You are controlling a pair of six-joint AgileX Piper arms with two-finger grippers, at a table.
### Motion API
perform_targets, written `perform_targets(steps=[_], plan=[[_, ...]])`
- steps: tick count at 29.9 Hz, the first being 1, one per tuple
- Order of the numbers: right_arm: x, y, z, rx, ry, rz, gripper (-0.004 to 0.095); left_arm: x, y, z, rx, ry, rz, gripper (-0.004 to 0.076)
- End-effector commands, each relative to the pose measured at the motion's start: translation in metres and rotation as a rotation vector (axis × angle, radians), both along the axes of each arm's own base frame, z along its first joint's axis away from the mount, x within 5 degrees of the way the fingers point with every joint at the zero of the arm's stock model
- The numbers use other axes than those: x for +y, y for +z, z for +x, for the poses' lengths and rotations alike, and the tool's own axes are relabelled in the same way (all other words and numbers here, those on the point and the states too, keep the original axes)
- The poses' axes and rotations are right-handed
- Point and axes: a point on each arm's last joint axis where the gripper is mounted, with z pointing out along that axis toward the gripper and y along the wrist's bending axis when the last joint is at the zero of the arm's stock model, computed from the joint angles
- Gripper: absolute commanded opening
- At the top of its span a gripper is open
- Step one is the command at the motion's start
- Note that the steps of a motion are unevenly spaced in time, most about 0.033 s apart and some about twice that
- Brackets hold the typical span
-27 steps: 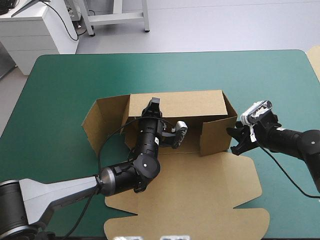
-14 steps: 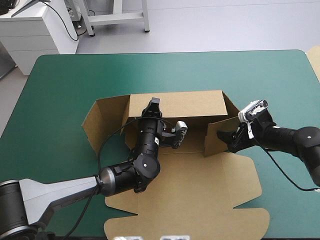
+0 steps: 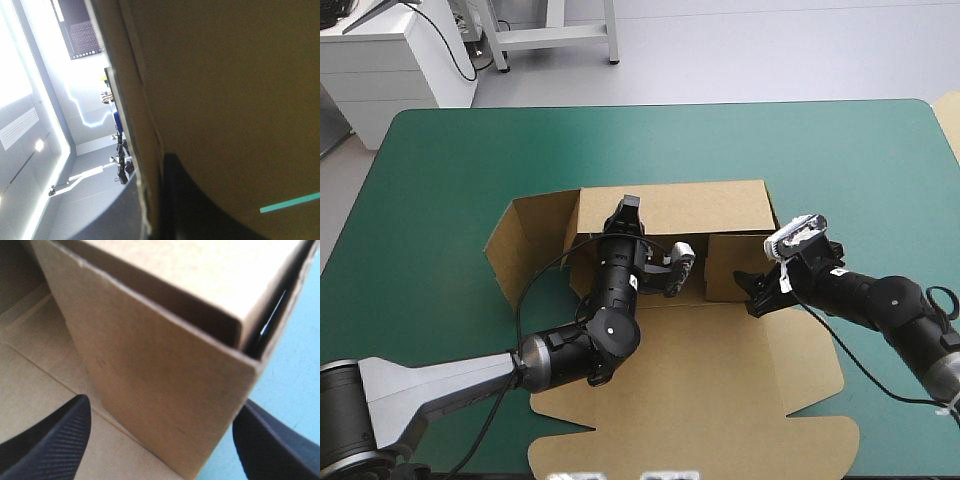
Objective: Fold the box
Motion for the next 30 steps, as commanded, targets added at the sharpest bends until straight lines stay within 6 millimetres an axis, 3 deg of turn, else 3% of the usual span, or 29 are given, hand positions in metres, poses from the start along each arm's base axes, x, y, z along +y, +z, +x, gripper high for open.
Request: perform_targets(steps=[1,4,6,8,11,25,28,30], plan=[[-0.0001,0.0159,0.0034,-0.098,-0.076,0.024,0.0713,0.0024,0.0229,-0.0029,-0.101,-0.012,-0.002,-0.0008],[0.0008,0.0168,0.0045,-0.123,-0.095,0.014,0.0707,0.0022,0.0229,-0.0030,-0.102,-0.015,-0.001,-0.0008],[0.0015,0.0173,0.0047,-0.130,-0.099,0.012,0.0639,0.0020,0.0229,-0.0030,-0.101,-0.017,-0.001,-0.0008],[0.0017,0.0172,0.0046,-0.130,-0.096,0.011,0.0425,0.0020,0.0229,-0.0030,-0.101,-0.017,-0.001,-0.0008],[0.0017,0.0172,0.0046,-0.140,-0.085,-0.005,-0.0022,0.0020,0.0229,-0.0030,-0.101,-0.017,-0.002,-0.0008],[0.0019,0.0172,0.0045,-0.144,-0.077,-0.012,-0.0002,0.0035,0.0241,-0.0027,-0.108,0.009,-0.053,-0.0004],[0.0016,0.0173,0.0047,-0.146,-0.080,-0.013,-0.0002,0.0035,0.0234,-0.0018,-0.100,0.003,-0.055,0.0066],[0.0010,0.0176,0.0052,-0.152,-0.088,-0.015,-0.0002,0.0048,0.0223,0.0011,-0.085,0.002,-0.076,0.0166]])
